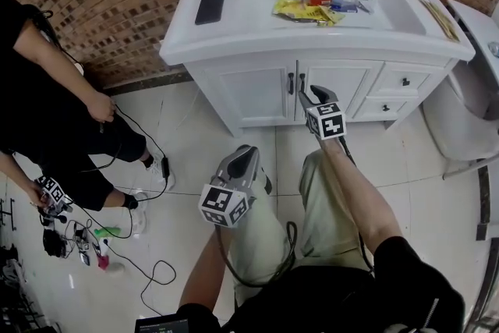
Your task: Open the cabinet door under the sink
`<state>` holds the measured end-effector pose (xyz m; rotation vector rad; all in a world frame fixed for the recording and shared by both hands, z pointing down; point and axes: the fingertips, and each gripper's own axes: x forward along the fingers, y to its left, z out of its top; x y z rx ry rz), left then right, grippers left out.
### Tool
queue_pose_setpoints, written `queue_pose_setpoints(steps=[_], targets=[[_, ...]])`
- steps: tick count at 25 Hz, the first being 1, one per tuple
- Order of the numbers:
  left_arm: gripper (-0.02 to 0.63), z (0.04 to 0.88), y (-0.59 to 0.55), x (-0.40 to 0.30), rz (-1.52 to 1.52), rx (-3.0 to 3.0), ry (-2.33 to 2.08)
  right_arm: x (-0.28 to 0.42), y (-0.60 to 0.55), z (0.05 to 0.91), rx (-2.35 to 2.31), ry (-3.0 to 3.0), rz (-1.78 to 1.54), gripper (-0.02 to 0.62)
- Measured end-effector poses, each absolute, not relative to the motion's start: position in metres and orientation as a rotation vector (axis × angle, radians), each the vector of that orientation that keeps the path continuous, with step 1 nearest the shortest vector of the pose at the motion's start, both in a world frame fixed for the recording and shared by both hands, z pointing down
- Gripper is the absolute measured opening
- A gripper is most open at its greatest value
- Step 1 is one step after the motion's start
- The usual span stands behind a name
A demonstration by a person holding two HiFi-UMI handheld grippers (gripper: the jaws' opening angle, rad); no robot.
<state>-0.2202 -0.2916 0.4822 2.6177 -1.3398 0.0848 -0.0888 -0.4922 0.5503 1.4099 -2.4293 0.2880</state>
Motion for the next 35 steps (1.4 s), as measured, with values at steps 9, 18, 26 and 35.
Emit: queue_pose_setpoints(steps=[9, 18, 26, 35], targets=[[0.017, 0.481, -0.291, -0.232, 0.073, 2.605, -1.361, -0.092, -0.528, 0.586, 1.436, -2.326, 0.306, 0.133], [0.017, 0.482, -0.289, -0.248, 0.058, 2.583, -1.388, -0.096, -0.54, 0.6, 1.473, -2.264, 0.287, 0.125], [0.017, 0.485, -0.285, -0.26, 0.037, 2.551, -1.411, -0.087, -0.545, 0.602, 1.521, -2.229, 0.274, 0.038], [0.017, 0.485, -0.281, -0.28, 0.05, 2.545, -1.438, -0.096, -0.536, 0.602, 1.516, -2.243, 0.247, 0.038]])
